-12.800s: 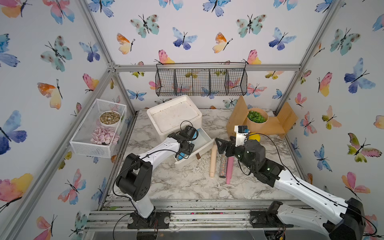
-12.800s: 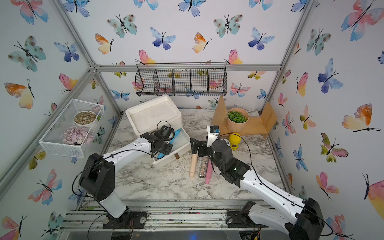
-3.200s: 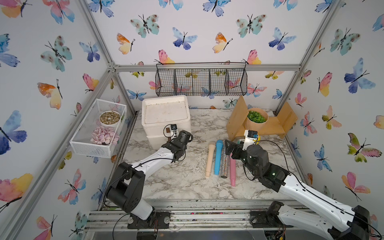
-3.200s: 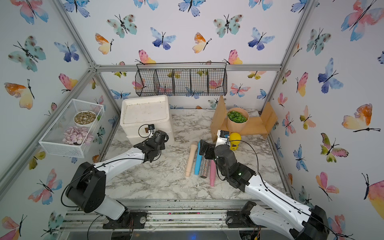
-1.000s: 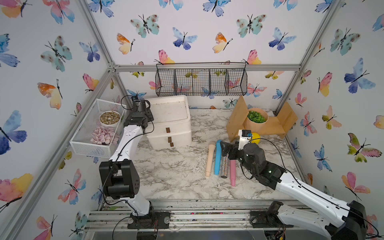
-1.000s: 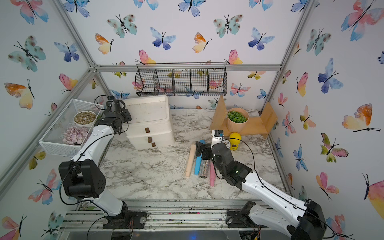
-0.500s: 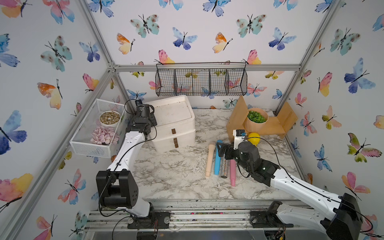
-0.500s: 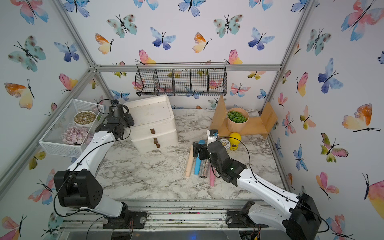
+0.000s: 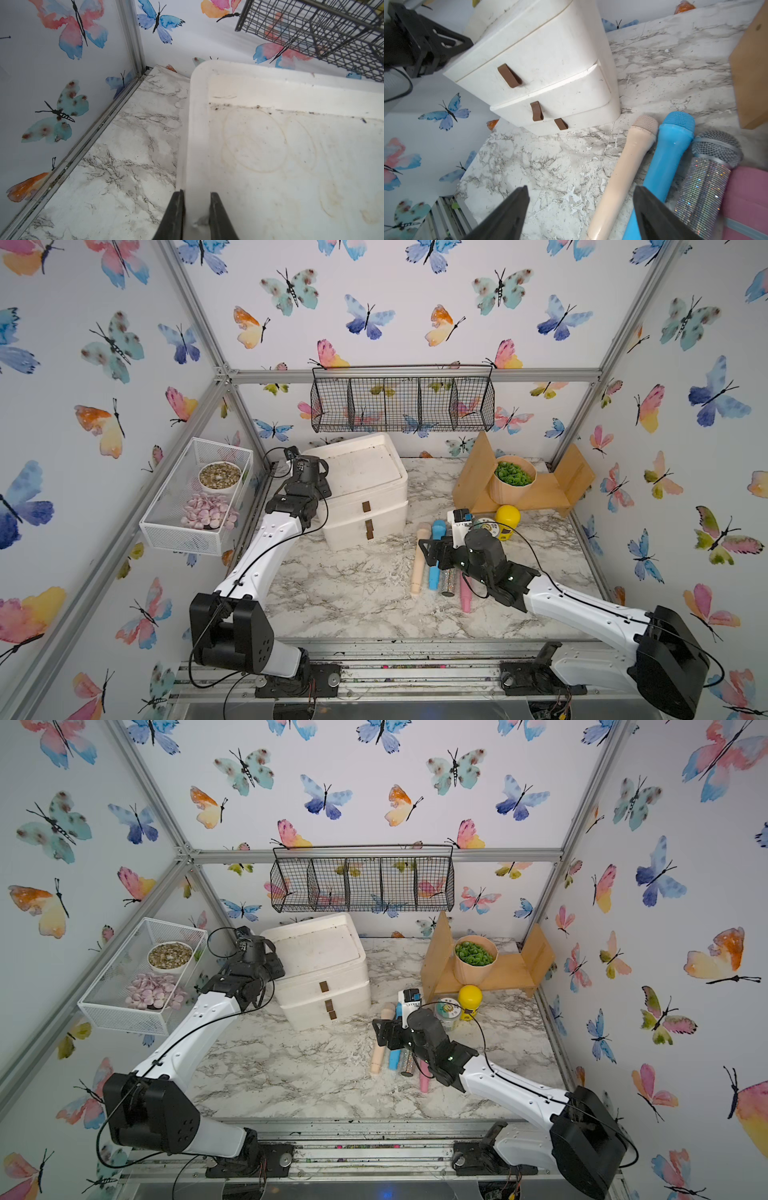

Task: Take the microphone out of the drawer
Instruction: Adjust the storage box at the center of the board, then close the drawer in the storage box.

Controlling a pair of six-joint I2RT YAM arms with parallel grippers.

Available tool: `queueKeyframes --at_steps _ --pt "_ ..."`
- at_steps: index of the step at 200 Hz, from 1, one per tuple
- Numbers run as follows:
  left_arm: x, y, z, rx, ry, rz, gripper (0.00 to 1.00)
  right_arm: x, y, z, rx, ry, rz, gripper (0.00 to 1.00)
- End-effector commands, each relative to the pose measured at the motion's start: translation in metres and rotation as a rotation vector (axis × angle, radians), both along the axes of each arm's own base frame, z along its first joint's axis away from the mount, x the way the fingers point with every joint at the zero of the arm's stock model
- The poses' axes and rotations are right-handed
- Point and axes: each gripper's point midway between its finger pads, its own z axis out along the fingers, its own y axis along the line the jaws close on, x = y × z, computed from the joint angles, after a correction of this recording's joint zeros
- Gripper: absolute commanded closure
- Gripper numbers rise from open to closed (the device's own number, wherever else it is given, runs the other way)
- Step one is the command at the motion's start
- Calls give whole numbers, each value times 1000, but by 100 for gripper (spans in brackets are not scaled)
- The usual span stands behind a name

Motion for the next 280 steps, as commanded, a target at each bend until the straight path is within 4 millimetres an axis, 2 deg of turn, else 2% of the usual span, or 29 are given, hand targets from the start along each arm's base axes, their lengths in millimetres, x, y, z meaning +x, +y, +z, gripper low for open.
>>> queueKeyframes --at_steps 1,29,67,122,140,178,222,245,280 --pt "-10 -36 -14 -144 49 -76 86 -8 29 -3 102 25 121 29" --pt "-10 -38 -15 -160 49 -58 85 -2 59 -15 161 65 193 38" --pt "-10 -42 -11 -187 38 -48 84 22 93 -25 209 91 205 50" --pt "-13 -43 -7 -208 23 -33 84 64 119 -20 296 71 106 65" --pt "-15 -43 -5 -222 14 -27 84 78 127 -25 316 80 67 70" --pt "-24 -40 -1 -245 -3 6 85 102 149 -35 345 91 47 72" --pt "-30 -38 5 -282 -35 27 82 113 176 -36 364 93 104 73" --pt "-26 -38 9 -286 -39 35 81 112 176 -38 369 107 103 72" --pt "-16 -32 2 -281 -57 95 79 95 152 -52 371 143 69 70"
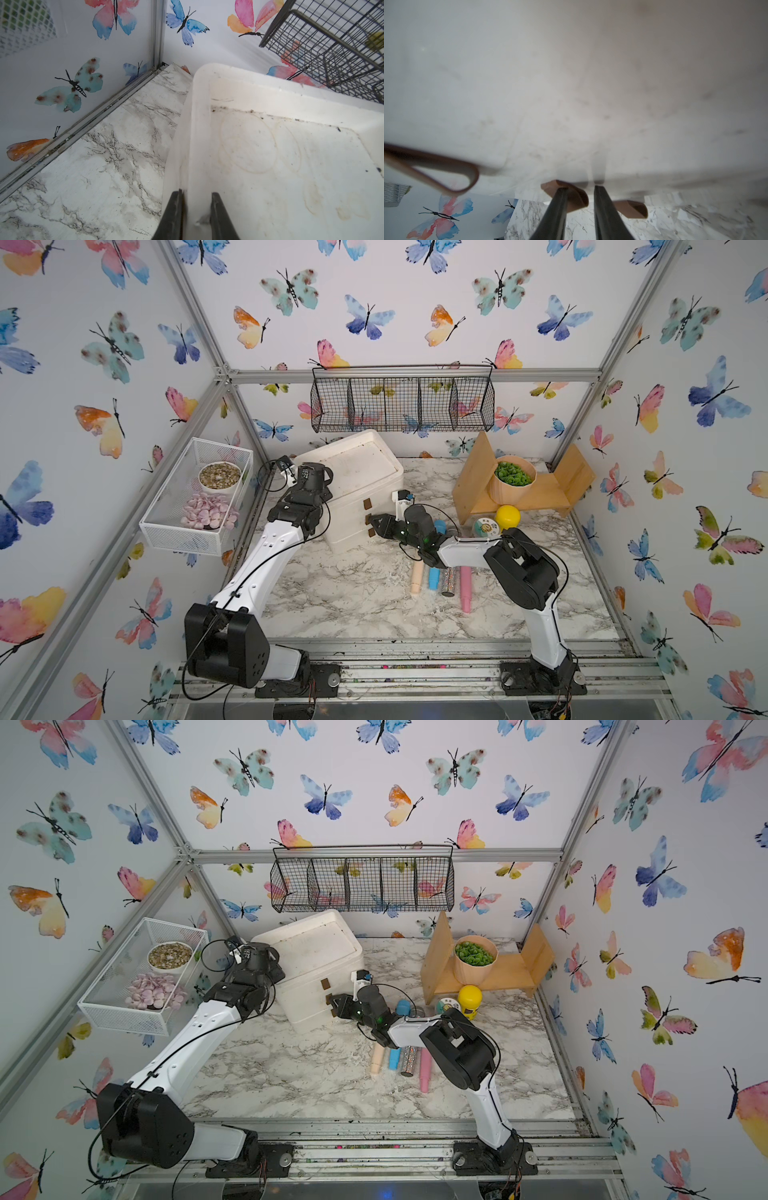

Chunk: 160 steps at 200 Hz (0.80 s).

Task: Take the microphone out of the drawer
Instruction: Close the drawer in the storage box.

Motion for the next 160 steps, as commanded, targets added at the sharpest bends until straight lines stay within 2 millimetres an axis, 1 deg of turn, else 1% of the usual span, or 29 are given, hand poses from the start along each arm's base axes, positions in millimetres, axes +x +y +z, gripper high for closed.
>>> queueKeyframes --at_steps 1,27,46,70,81,104,113,126,143,160 --pt "4 -36 2 -164 -23 -76 79 -9 -12 -2 23 12 -23 70" --pt "10 -34 -3 -179 -36 -44 78 -20 -24 -17 9 53 -29 67" --pt "15 -37 -3 -189 -38 -47 77 -22 -24 -25 8 71 -24 65" --pt "18 -39 -2 -192 -36 -51 76 -18 -16 -31 4 80 -13 63" --pt "18 -39 -2 -194 -37 -51 76 -16 -12 -38 -3 89 -14 62" --pt "18 -38 -2 -195 -42 -47 75 -9 -9 -50 -15 109 -34 59" --pt "17 -38 -2 -194 -43 -44 75 -6 -7 -52 -9 114 -39 58" --pt "18 -37 -2 -191 -46 -40 75 -3 -3 -56 -6 124 -41 55" --pt "18 -36 -4 -187 -42 -36 75 0 -2 -60 -2 135 -53 48" --pt "18 -36 -4 -187 -41 -37 75 2 0 -64 1 140 -57 46"
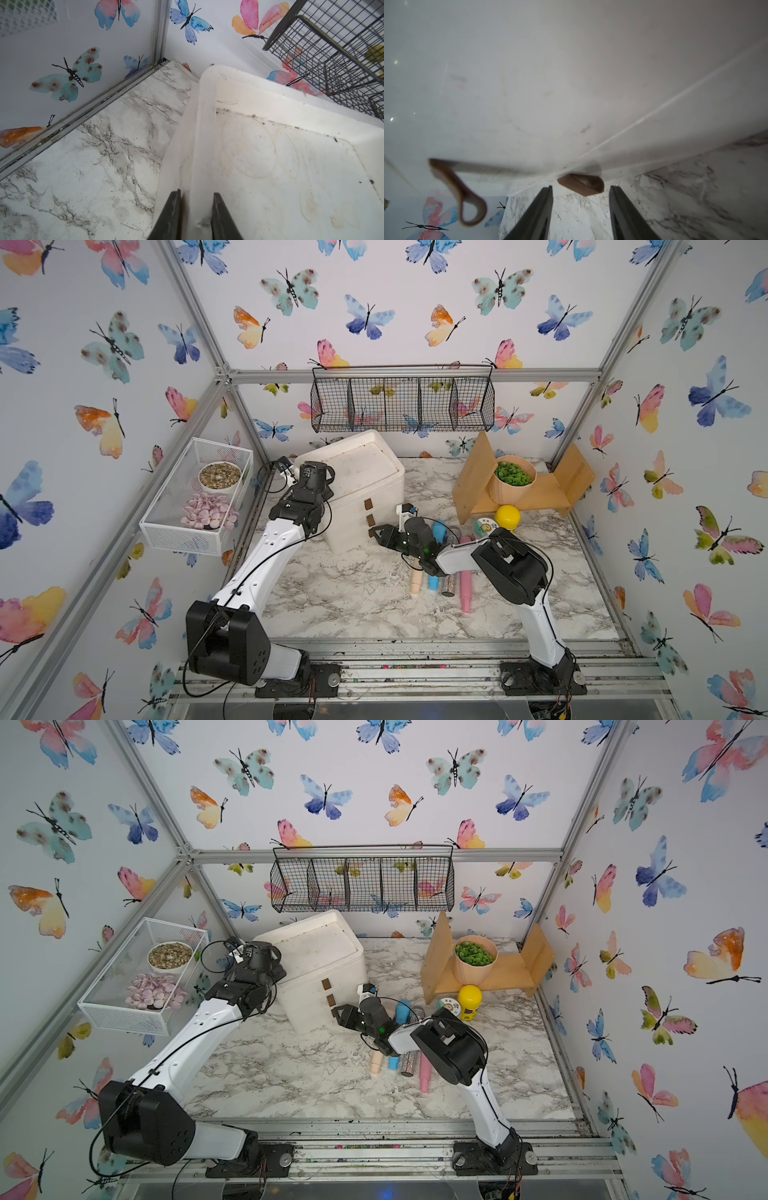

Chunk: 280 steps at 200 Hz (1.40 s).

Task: Take the microphone out of the drawer
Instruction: Close the drawer in the storage box, then open the drawer in the storage box.

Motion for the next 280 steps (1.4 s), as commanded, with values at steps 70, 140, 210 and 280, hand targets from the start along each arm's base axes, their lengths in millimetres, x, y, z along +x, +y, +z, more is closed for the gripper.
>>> queueKeyframes --at_steps 70,140,210,280 --pt "15 -35 -4 -132 -42 -79 75 9 23 3 89 2 9 48" --pt "15 -34 -9 -132 -33 -69 75 9 26 6 104 -4 14 93" --pt "17 -20 -6 -118 -75 14 77 -19 3 8 29 -1 59 98" --pt "19 -20 -14 -134 -65 30 77 -72 -38 -6 -59 45 150 98"
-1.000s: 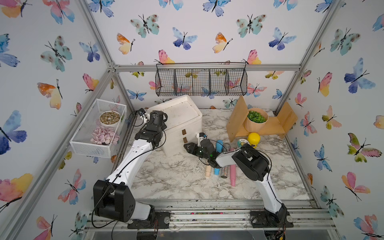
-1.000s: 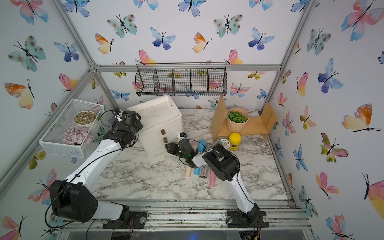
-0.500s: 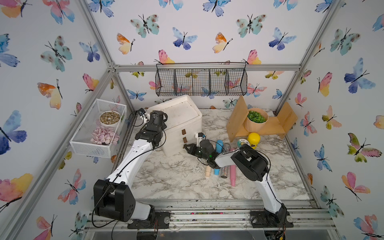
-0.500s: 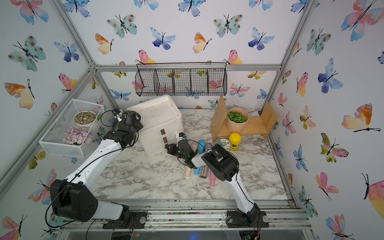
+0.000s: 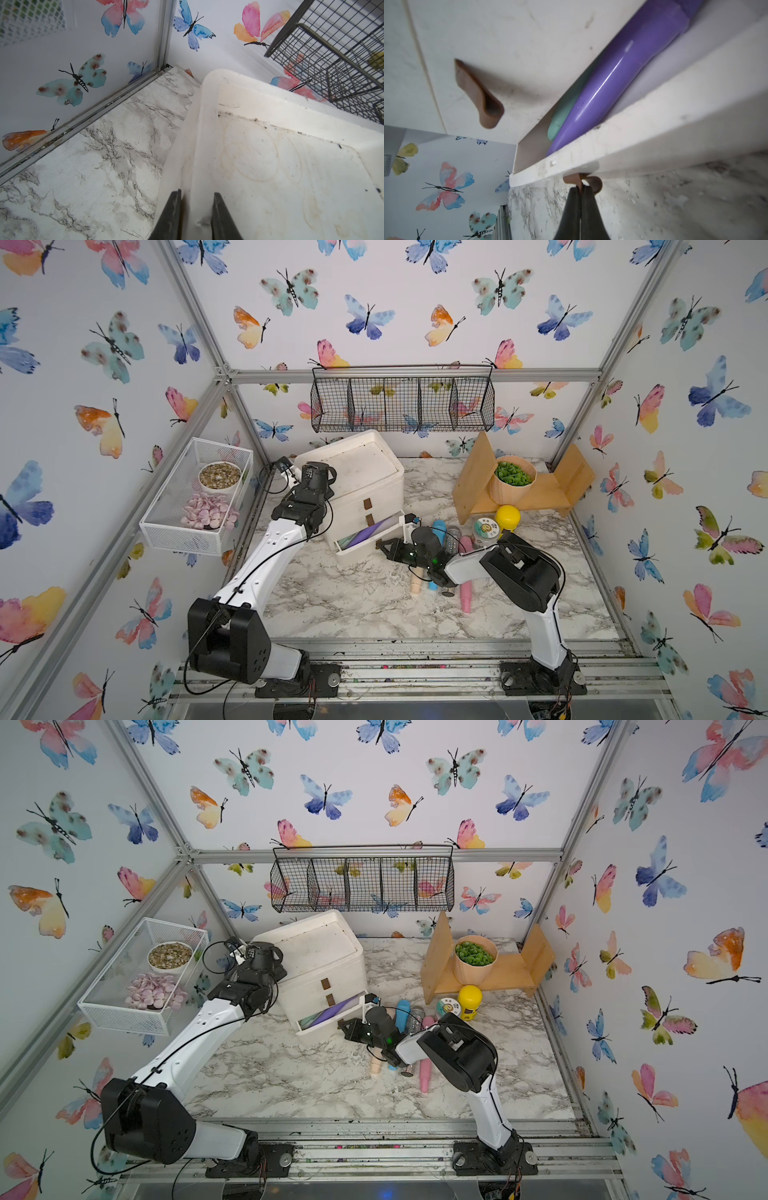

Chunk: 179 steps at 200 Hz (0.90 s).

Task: Take the microphone out of the drawer
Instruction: Open the drawer in the storage box.

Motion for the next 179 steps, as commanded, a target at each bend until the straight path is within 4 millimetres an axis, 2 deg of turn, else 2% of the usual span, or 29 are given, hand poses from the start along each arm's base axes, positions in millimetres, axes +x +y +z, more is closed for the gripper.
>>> queueKeyframes --at_steps 1,38,119,139,160,179 --pt "16 -22 -13 -155 -49 -1 77 -21 -14 -5 -44 7 50 98" --pt "16 -20 -15 -150 -50 10 77 -45 -31 -6 -92 17 83 98" --pt "24 -17 -15 -134 -56 33 77 -75 -57 0 -148 43 128 97" --pt "26 -18 -17 -132 -52 31 76 -76 -58 2 -152 42 126 91" --pt "28 -20 -19 -122 -41 19 74 -73 -59 4 -168 37 118 75" --pt "26 -18 -15 -102 -40 11 74 -69 -64 13 -183 22 88 67"
